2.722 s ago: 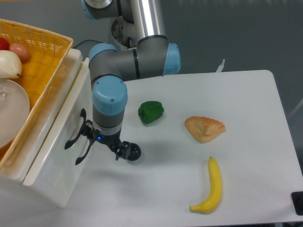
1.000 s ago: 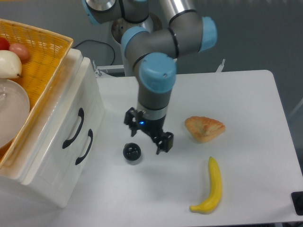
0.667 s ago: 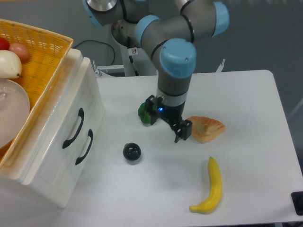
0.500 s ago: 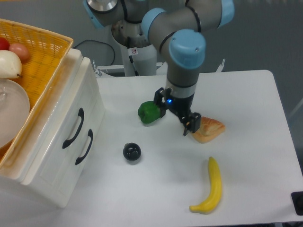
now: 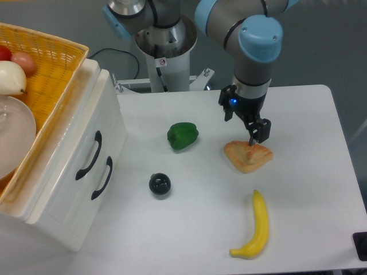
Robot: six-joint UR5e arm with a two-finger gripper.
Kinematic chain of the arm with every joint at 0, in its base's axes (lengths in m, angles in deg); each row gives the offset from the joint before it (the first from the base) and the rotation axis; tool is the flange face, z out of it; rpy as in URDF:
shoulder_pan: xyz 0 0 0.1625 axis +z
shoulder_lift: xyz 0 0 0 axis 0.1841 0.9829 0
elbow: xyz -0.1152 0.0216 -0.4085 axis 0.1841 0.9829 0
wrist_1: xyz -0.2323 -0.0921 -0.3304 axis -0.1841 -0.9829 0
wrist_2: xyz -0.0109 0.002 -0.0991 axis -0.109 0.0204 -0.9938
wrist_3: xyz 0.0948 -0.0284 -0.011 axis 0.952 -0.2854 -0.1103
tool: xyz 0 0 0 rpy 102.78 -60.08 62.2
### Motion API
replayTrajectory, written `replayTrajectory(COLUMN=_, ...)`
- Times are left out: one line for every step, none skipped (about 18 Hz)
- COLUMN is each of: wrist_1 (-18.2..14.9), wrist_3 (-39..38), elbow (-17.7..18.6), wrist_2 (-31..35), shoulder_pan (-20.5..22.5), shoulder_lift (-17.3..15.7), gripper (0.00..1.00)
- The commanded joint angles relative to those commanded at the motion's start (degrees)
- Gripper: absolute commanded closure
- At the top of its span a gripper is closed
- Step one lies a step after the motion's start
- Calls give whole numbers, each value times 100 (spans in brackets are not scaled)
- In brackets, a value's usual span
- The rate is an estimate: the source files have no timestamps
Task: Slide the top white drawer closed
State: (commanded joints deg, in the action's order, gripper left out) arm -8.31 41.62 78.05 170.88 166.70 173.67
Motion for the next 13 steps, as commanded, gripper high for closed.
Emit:
replayTrajectory(wrist_1=-70, wrist_3=89, elbow=-26, wrist_2=0, shoulder_pan=62, shoulder_lift=0, gripper=0)
replayTrajectory(wrist_1=-132, wrist_3=99, elbow=-44, wrist_2=-17, shoulder_pan=71, shoulder_lift=0, gripper=0)
replayTrajectory(wrist_1=-167, wrist_3=108, elbow=-70, wrist_2=-17, shoulder_pan=45, shoulder_lift=0, gripper=0)
replayTrajectory(wrist_1=-185, wrist_3=108, elbow=-79, wrist_2=-17, shoulder_pan=-16, shoulder_lift=-9, gripper=0)
replayTrajectory(wrist_1=-194, wrist_3=99, elbow=-105, wrist_2=-9, shoulder_pan=-95, shoulder_lift=-26, gripper=0)
replayTrajectory(wrist_1=-194, wrist_3=99, elbow=-123, wrist_2=-9, shoulder_pan=-148, shoulder_lift=-105, gripper=0)
replayTrajectory(wrist_1=-185, wrist_3=99, elbow=-132, wrist_2=-9, shoulder_pan=-175, shoulder_lift=-123, gripper=0)
replayTrajectory(wrist_1=-176, wrist_3=99, elbow=-141, wrist_2=-9, shoulder_pan=-210, shoulder_lift=-114, gripper=0)
replayTrajectory(wrist_1=-176, wrist_3=90, elbow=-149, wrist_2=-17, shoulder_pan=-219, shoulder_lift=-114, gripper=0)
replayTrajectory(wrist_1=-185, wrist_3=90, elbow=-167, wrist_2=-35, shoulder_pan=-236, shoulder_lift=-106, gripper=0)
replayTrajectory(wrist_1=-176, wrist_3=90, elbow=-167, wrist_2=-26, shoulder_pan=-263, shoulder_lift=-105, gripper=0)
replayTrajectory(wrist_1=-176, wrist_3=90, elbow=-167, wrist_2=-35, shoulder_pan=-289, shoulder_lift=-105, gripper=0)
replayTrajectory(wrist_1=-185, wrist_3=90, elbow=-158, wrist_2=-44, shoulder_pan=-289, shoulder_lift=-105, gripper=0)
